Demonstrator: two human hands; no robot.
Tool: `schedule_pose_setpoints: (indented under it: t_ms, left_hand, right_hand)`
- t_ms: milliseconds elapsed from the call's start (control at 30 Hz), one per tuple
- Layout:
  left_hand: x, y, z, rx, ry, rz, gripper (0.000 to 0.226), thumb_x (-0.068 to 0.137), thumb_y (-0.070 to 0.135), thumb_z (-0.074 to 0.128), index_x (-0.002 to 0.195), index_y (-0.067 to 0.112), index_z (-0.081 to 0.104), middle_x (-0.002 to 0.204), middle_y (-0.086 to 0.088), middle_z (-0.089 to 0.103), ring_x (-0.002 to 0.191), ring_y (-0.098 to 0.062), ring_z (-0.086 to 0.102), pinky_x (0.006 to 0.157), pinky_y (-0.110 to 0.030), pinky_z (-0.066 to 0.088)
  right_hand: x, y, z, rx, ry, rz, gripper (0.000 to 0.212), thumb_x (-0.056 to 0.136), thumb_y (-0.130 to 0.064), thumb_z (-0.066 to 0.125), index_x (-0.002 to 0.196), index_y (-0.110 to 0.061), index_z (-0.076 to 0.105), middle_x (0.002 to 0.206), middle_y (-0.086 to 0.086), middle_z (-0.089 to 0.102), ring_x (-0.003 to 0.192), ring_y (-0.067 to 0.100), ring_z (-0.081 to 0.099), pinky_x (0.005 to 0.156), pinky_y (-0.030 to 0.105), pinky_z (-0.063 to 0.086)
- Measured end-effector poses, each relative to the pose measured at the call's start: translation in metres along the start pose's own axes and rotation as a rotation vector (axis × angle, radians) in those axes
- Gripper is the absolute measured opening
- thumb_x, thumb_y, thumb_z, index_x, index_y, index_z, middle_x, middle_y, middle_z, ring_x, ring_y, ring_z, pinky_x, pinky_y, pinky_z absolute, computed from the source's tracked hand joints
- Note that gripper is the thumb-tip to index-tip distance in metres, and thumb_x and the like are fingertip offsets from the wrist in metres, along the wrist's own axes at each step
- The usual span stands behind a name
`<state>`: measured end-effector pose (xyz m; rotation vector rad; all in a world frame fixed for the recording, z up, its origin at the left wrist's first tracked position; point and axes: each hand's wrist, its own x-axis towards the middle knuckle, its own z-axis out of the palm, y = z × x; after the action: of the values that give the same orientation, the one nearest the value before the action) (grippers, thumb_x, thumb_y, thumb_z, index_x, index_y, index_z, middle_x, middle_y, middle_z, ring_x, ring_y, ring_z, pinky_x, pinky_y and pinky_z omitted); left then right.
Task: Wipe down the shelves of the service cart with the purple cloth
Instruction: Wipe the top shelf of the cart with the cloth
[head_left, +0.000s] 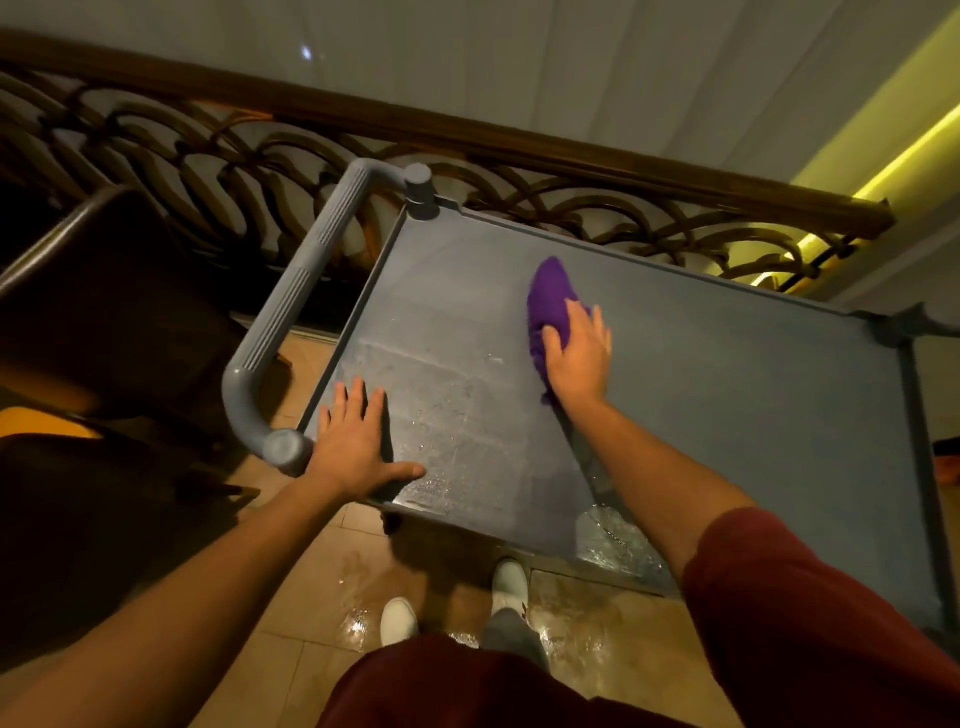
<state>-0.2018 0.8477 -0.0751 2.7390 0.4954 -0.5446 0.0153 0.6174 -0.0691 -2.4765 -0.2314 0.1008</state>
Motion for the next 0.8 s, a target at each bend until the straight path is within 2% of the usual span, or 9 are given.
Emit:
schedule_pose_setpoints:
  t_ms: [67,133,233,400,500,633,733,800]
  left_hand:
    - [-0.006,-0.001,0.005,0.038,-0.029,0.002,0.139,0.061,0.094,0.053,0.160,0.015,-0.005,0.166,-0.018,-0.019,0.151,-0.042,-0.022,0.118,-0.060,-0.008]
    - [-0.004,0.000,0.008,0.085,-0.038,0.001,0.142,0.061,0.095,0.051,0.160,0.013,-0.009,0.165,-0.020,-0.023,0.149,-0.043,-0.025,0.118,-0.061,-0.009]
    - [-0.002,-0.002,0.009,0.084,-0.043,-0.008,0.144,0.060,0.095,0.052,0.160,0.013,-0.011,0.164,-0.021,-0.025,0.148,-0.043,-0.027,0.119,-0.061,-0.009]
    - [-0.002,0.000,0.010,0.098,-0.051,-0.027,0.144,0.059,0.094,0.054,0.159,0.014,-0.012,0.164,-0.020,-0.026,0.148,-0.042,-0.028,0.117,-0.060,-0.013]
    - [0.001,0.003,0.009,0.083,-0.086,-0.040,0.146,0.059,0.092,0.059,0.159,0.015,-0.013,0.163,-0.020,-0.027,0.147,-0.042,-0.029,0.116,-0.059,-0.014]
    - [0.001,0.006,0.004,0.061,-0.100,-0.055,0.146,0.059,0.088,0.065,0.159,0.013,-0.011,0.164,-0.022,-0.025,0.148,-0.044,-0.027,0.117,-0.061,-0.011]
    - [0.001,0.006,0.001,-0.059,-0.032,-0.033,0.135,0.064,0.082,0.069,0.161,0.013,0.004,0.167,-0.021,-0.015,0.152,-0.043,-0.018,0.120,-0.063,-0.005]
    - [0.001,0.001,0.001,-0.109,-0.029,-0.015,0.134,0.062,0.084,0.068,0.161,0.014,0.009,0.168,-0.019,-0.012,0.153,-0.042,-0.015,0.121,-0.062,-0.004]
  right_hand:
    - [-0.005,-0.019,0.014,0.067,-0.022,0.037,0.056,0.097,-0.018,0.060,0.151,-0.011,0.047,0.162,0.013,0.041,0.155,0.032,0.026,0.128,0.043,0.020]
    - [-0.016,-0.044,0.033,0.147,-0.057,0.028,0.052,0.093,-0.008,0.061,0.145,-0.011,0.055,0.158,0.012,0.046,0.153,0.031,0.032,0.127,0.043,0.022]
    - [-0.048,-0.064,0.055,0.227,-0.204,-0.131,0.046,0.088,-0.001,0.061,0.134,-0.010,0.066,0.149,0.013,0.057,0.146,0.030,0.044,0.126,0.045,0.027]
    - [-0.080,-0.037,0.034,0.058,-0.363,-0.385,0.043,0.086,-0.006,0.061,0.128,-0.015,0.069,0.142,0.006,0.063,0.139,0.025,0.051,0.123,0.048,0.033]
    - [-0.097,-0.013,0.008,-0.046,-0.405,-0.448,0.041,0.084,-0.007,0.061,0.124,-0.014,0.070,0.136,0.006,0.066,0.135,0.025,0.053,0.120,0.046,0.036]
    - [-0.139,-0.001,-0.007,-0.124,-0.381,-0.393,0.046,0.084,-0.015,0.064,0.129,-0.017,0.067,0.142,0.007,0.061,0.136,0.027,0.051,0.119,0.047,0.038]
    - [-0.145,-0.017,-0.010,-0.181,-0.304,-0.264,0.056,0.088,-0.020,0.065,0.143,-0.020,0.056,0.146,0.010,0.056,0.132,0.033,0.050,0.113,0.047,0.043]
    - [-0.153,-0.036,-0.003,-0.172,-0.234,-0.200,0.062,0.092,-0.031,0.066,0.150,-0.024,0.047,0.146,0.010,0.053,0.129,0.033,0.049,0.109,0.044,0.045]
